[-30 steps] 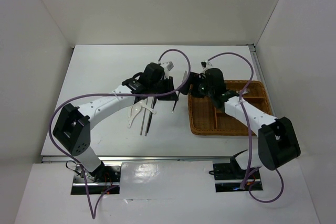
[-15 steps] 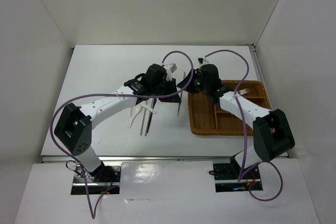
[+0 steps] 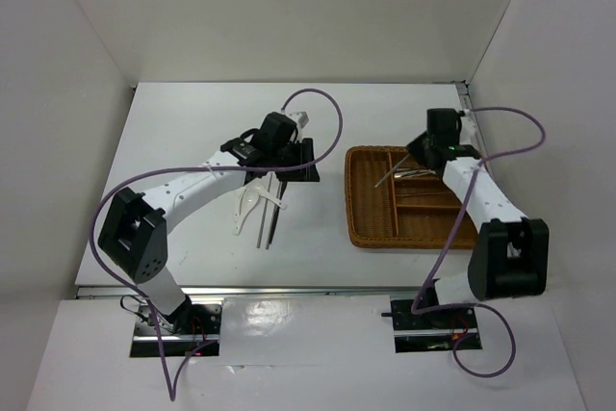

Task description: Sort the eating utensils into containers

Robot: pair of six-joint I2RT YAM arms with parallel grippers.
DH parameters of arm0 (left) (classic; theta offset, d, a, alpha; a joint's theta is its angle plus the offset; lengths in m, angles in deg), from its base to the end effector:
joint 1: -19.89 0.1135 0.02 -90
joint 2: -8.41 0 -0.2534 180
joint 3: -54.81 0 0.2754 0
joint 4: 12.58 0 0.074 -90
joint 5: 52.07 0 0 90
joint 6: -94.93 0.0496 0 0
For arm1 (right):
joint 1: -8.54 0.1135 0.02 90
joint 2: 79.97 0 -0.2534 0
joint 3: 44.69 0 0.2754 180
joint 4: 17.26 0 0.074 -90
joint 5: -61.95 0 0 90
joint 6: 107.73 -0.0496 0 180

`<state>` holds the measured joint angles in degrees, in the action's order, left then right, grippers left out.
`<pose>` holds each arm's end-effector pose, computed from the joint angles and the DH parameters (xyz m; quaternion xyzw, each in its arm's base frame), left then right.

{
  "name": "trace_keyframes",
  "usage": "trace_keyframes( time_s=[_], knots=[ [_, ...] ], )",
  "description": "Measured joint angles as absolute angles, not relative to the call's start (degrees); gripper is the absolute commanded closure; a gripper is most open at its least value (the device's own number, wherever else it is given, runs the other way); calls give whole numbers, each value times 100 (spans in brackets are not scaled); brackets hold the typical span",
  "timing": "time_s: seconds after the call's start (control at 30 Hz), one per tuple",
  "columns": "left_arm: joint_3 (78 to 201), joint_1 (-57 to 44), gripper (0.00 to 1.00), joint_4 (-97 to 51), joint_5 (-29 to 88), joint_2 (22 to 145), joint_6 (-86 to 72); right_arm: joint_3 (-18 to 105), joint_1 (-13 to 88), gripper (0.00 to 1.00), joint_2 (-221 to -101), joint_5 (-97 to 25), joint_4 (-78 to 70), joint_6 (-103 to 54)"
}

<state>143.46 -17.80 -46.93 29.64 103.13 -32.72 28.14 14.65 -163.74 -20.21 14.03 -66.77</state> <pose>0.3188 -0.2554 0.2571 0.0306 0.9055 -0.3075 0.2909 0.3528 0.0310 0.2304 0.3596 0.8388 0.1316 0.3870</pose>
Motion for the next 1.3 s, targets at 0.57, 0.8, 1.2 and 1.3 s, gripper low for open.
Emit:
trace_keyframes(
  time_s=[0.57, 0.8, 1.2, 1.3],
  knots=[
    [14346, -1033, 41, -4946, 3191, 10313, -3224, 2174, 851, 100, -15357, 475, 3411, -8747],
    [14349, -965, 41, -4959, 3141, 10313, -3104, 2231, 814, 100, -15982, 787, 3886, -9673],
    [14349, -760, 41, -4961, 3034, 10315, -3053, 2460, 788, 96, -16470, 1104, 4428, -10504],
    [14351, -751, 43, -4961, 3016, 10319, -2992, 2469, 683, 96, -16468, 1211, 4500, -10528]
  ],
)
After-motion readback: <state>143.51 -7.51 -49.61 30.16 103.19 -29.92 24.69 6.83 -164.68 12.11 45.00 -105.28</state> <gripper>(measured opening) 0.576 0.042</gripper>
